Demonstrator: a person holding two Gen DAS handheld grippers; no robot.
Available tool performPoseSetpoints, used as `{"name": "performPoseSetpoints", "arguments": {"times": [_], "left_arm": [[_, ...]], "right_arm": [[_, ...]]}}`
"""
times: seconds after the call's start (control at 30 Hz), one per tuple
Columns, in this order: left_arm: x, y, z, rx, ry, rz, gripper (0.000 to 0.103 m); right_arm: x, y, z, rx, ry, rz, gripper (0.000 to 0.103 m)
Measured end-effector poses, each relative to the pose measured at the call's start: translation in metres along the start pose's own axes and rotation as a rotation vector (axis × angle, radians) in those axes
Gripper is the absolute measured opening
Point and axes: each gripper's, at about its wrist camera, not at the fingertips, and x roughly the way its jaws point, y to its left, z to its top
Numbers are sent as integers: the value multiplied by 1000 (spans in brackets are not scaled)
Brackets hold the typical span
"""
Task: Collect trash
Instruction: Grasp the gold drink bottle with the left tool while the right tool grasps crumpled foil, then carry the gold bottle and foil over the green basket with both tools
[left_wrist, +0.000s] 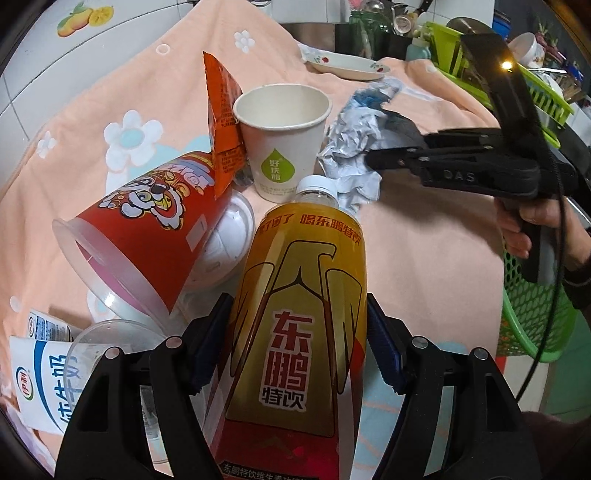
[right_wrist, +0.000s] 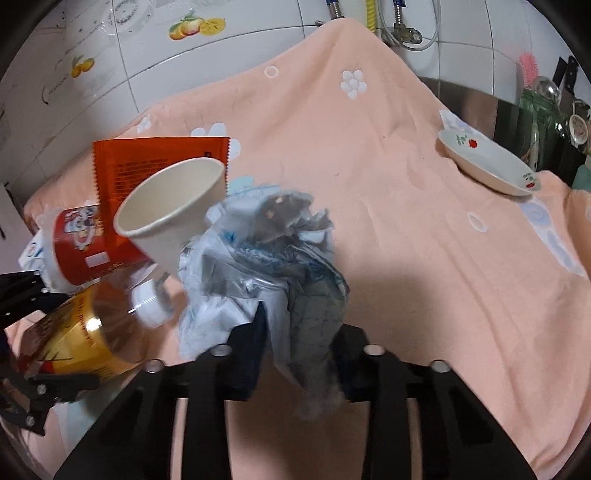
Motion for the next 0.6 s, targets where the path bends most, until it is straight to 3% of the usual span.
{"name": "performPoseSetpoints", "arguments": {"times": [0.4, 0.6], "left_arm": [[-16, -23, -12, 13, -55, 11, 67], [-33, -38, -14, 26, -94, 3, 66]], "right_arm": [[-50, 2, -26, 36, -54, 10, 23], [-84, 5, -44, 40, -105, -24, 23]]}}
